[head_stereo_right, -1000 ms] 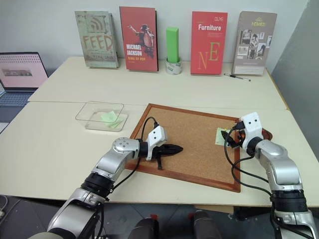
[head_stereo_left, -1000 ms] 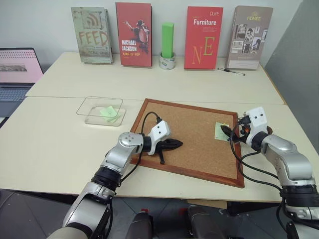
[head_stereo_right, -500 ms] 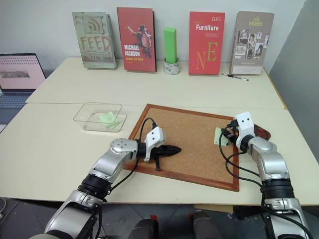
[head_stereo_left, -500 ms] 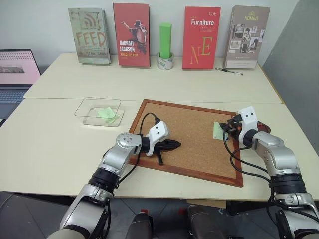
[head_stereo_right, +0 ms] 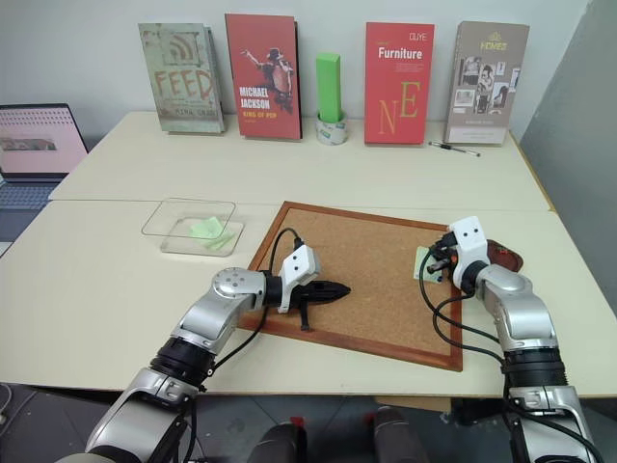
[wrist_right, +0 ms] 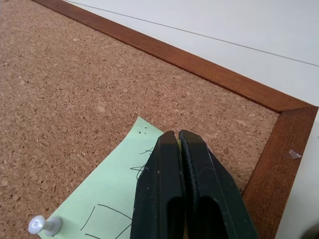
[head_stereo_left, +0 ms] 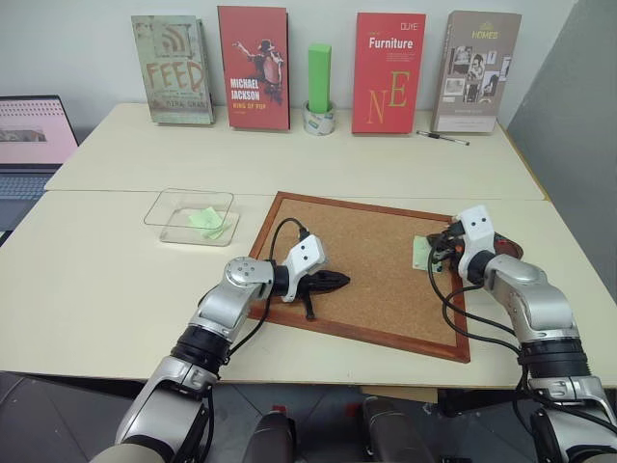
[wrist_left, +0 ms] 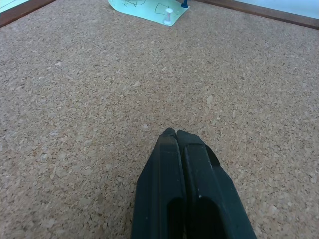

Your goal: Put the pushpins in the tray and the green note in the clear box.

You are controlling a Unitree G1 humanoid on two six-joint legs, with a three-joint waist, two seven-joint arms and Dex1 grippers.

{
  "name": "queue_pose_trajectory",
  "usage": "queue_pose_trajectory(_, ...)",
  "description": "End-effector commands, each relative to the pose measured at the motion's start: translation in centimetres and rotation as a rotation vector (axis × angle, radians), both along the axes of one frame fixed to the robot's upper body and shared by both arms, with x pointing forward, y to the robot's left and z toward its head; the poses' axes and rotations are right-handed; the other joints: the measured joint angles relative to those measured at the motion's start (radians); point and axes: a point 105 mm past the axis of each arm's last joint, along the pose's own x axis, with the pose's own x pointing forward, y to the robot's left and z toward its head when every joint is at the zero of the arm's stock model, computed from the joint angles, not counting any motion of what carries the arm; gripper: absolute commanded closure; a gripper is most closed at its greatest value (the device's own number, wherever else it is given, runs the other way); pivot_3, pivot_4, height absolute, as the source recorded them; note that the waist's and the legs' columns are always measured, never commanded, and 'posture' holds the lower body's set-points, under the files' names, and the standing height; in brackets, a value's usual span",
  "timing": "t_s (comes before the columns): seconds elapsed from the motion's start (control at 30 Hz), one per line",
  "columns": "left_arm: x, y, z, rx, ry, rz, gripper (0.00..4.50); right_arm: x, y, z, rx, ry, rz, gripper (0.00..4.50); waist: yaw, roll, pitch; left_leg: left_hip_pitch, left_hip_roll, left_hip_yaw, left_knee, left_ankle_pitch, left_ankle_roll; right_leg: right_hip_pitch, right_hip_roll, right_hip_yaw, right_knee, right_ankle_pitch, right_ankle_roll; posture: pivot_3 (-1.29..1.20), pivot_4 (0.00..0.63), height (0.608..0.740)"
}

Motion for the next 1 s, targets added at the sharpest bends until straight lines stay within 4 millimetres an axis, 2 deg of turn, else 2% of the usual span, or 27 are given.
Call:
queue_pose_trajectory(0.03, -0.2, 0.9, -1.9, 0.080, 0.054, 0.023, 4.50, -0.3, 0.1, 4.1, 0.019, -0.139, 0.002, 4.49, 0.000, 0.000, 0.000, 0.000, 0.000, 0.000, 0.000, 0.000, 0.000, 0.000, 0.000, 0.000, 0.000, 0.000, 0.000, 0.00, 0.150, 0.740)
queue_pose_trajectory(0.3, -0.3, 0.9, -2.2, 0.086, 0.062, 0.024, 4.50, -1.3, -0.7, 5.6, 0.009, -0.180, -0.052, 4.49, -0.001, 0.000, 0.000, 0.002, 0.000, 0.000, 0.000, 0.000, 0.000, 0.002, 0.000, 0.000, 0.000, 0.000, 0.000, 0.00, 0.150, 0.740)
queue_pose_trajectory(0.43, -0.4, 1.0, -2.3, 0.086, 0.064, 0.027, 4.50, -2.3, -3.3, 6.1, -0.047, -0.213, -0.141, 4.49, 0.000, 0.000, 0.000, 0.002, 0.000, 0.000, 0.000, 0.000, 0.000, 0.002, 0.000, 0.000, -0.001, 0.000, 0.000, 0.00, 0.150, 0.740)
queue_pose_trajectory(0.6, -0.4, 1.0, -2.3, 0.090, 0.063, 0.024, 4.50, -3.4, -6.6, 3.8, -0.276, -0.168, -0.222, 4.49, 0.000, 0.000, 0.000, 0.002, 0.000, 0.000, 0.000, 0.000, 0.000, 0.002, 0.000, 0.000, -0.002, 0.000, 0.000, 0.00, 0.150, 0.740)
queue_pose_trajectory(0.8, -0.3, 0.8, -2.2, 0.091, 0.057, 0.022, 4.50, -3.4, -7.9, 2.1, -0.493, -0.151, -0.223, 4.49, -0.004, 0.000, 0.000, 0.005, 0.000, 0.001, 0.000, 0.000, 0.000, 0.003, 0.000, 0.002, -0.001, -0.003, -0.005, 0.00, 0.150, 0.740)
queue_pose_trajectory(0.97, -0.2, 1.0, -2.1, 0.093, 0.053, 0.026, 4.50, -3.0, -8.1, 1.1, -0.547, -0.134, -0.205, 4.49, -0.004, 0.000, 0.000, 0.006, 0.000, 0.001, 0.000, 0.000, 0.000, 0.005, 0.000, 0.002, -0.002, -0.003, -0.005, 0.00, 0.150, 0.740)
queue_pose_trajectory(1.0, -0.2, 1.0, -2.1, 0.094, 0.053, 0.027, 4.50, -2.9, -8.1, 0.9, -0.550, -0.130, -0.204, 4.06, -0.004, 0.000, 0.000, 0.006, 0.000, 0.001, -0.001, 0.000, 0.000, 0.005, 0.000, 0.002, -0.002, -0.003, -0.005, 0.00, 0.150, 0.740)
